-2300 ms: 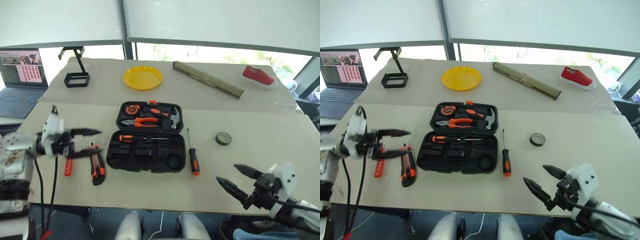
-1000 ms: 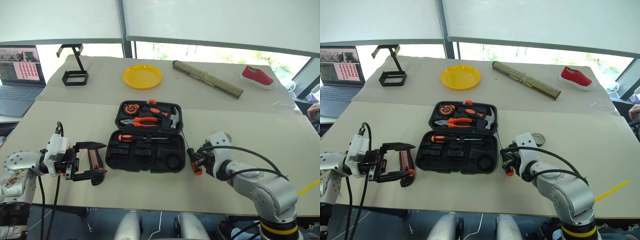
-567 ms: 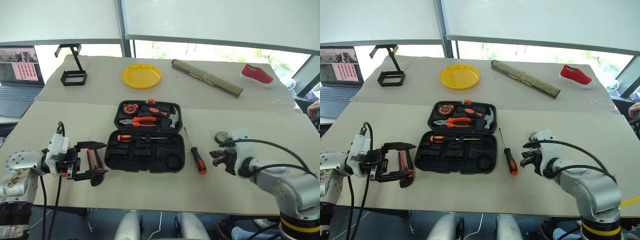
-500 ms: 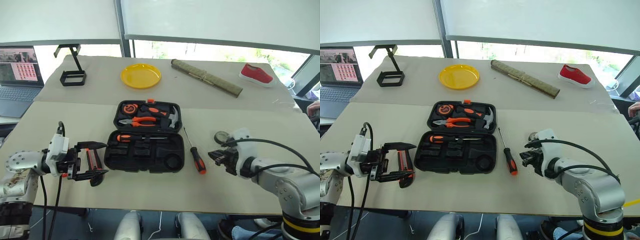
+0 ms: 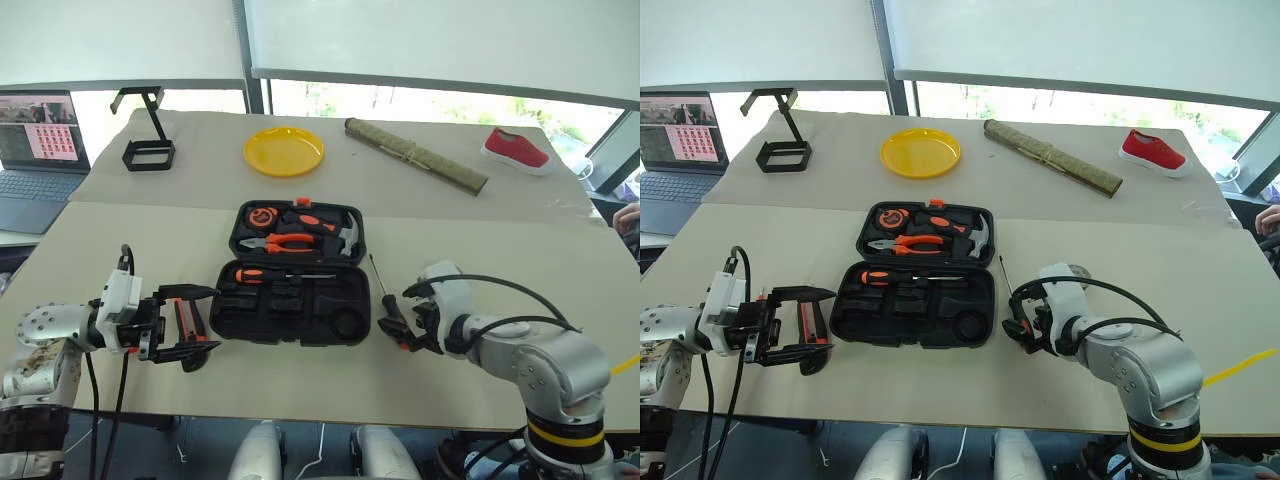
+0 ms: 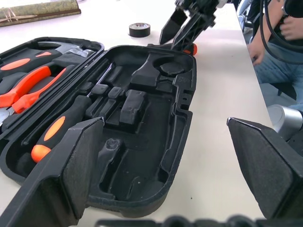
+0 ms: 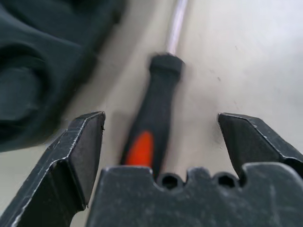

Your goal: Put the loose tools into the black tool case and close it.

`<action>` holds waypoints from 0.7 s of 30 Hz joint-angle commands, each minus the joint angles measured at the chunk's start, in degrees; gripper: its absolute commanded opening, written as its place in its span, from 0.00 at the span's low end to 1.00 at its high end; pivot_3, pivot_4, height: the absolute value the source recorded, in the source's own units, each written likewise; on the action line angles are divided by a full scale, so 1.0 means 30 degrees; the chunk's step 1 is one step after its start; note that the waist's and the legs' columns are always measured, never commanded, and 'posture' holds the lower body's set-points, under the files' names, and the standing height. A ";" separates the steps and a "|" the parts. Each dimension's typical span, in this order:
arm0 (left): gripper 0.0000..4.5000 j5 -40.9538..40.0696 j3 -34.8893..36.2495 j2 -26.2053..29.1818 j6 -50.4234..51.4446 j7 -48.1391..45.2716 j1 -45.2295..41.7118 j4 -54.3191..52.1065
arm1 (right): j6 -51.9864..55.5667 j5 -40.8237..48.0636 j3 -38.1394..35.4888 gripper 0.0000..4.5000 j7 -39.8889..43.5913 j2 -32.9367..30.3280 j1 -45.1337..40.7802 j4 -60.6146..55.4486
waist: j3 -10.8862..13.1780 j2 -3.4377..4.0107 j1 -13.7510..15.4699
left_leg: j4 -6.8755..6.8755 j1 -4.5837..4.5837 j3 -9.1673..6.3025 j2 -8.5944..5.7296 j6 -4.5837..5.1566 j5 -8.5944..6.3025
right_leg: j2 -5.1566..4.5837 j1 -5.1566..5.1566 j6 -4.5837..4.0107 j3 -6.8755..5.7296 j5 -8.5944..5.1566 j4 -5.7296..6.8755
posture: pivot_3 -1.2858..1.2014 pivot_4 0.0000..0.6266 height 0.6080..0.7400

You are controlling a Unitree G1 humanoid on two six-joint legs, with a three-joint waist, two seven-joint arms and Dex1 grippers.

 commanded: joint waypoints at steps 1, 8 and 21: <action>1.00 -0.0302 0.0317 0.0062 -0.0026 0.0153 0.0051 -0.0619 | -0.0700 -0.1235 0.0413 0.81 -0.0564 -0.0253 0.0777 0.0995 | -0.0013 -0.0020 -0.0002 | 0.0000 0.0018 0.0002 -0.0001 0.0000 0.0000 | -0.0001 0.0015 0.0000 0.0001 0.0000 0.0000 | 0.52 0.24 1.00; 1.00 -0.0331 0.0436 -0.0160 -0.0194 0.0482 0.0500 -0.0923 | -0.1900 -0.1965 -0.2050 0.32 -0.1216 0.1557 0.0937 0.0569 | -0.0046 -0.0075 -0.0006 | 0.0000 0.0032 -0.0003 0.0010 0.0000 0.0000 | 0.0010 0.0025 -0.0001 0.0002 0.0001 0.0001 | 0.52 0.24 1.00; 1.00 -0.1233 0.3294 -0.0948 0.0063 0.3354 0.3483 -0.2554 | -1.5603 -0.2032 0.4077 0.23 1.3909 -0.5242 -0.4787 0.2415 | 0.0059 0.0061 -0.0725 | -0.0031 0.0064 0.0038 0.0072 0.0025 -0.0015 | 0.0090 -0.0016 0.0004 0.0122 0.0030 -0.0025 | 0.52 0.24 1.00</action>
